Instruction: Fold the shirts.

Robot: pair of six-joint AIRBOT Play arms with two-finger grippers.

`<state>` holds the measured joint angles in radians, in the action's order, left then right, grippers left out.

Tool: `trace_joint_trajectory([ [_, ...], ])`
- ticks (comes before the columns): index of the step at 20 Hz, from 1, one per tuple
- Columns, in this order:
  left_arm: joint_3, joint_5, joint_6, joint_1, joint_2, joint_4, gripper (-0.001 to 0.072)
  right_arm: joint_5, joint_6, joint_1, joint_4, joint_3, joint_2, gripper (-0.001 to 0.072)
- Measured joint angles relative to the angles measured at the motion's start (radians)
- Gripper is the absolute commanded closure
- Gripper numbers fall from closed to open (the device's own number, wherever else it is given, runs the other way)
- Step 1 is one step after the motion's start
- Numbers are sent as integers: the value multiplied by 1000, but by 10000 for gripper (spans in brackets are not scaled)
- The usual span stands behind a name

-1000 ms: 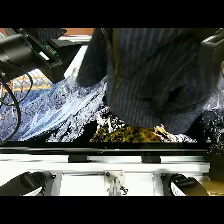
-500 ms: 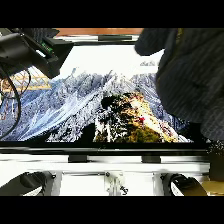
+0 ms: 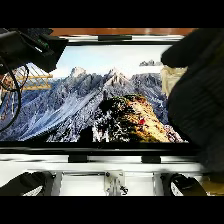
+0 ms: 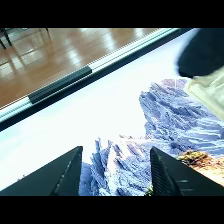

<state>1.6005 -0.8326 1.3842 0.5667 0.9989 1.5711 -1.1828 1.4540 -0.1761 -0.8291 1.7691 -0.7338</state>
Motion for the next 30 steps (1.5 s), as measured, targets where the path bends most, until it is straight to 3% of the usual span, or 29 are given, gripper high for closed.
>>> trace_joint_trajectory([
  [5,0,0,0,-3,1,0,184,1,-127,0,238,0,-33,605],
  [12,0,0,1,-3,1,0,184,72,-258,0,438,0,-153,606],
  [18,0,1,1,-3,2,0,184,299,-371,-4,528,0,-187,606],
  [19,0,1,1,-3,3,0,196,342,-396,-9,498,0,-187,606],
  [20,0,2,3,-4,6,0,254,377,-413,-17,444,0,-187,606],
  [23,0,1,61,-27,27,0,253,477,-396,-52,202,0,-186,606],
  [24,0,0,95,-43,39,0,223,514,-370,-69,96,0,-186,606],
  [26,0,2,182,-87,65,2,70,562,-310,-101,-108,0,-186,606],
  [27,0,12,232,-112,78,1,28,579,-279,-116,-201,0,-186,606],
  [30,0,68,340,-171,108,-43,28,612,-189,-165,-447,0,-188,605],
])
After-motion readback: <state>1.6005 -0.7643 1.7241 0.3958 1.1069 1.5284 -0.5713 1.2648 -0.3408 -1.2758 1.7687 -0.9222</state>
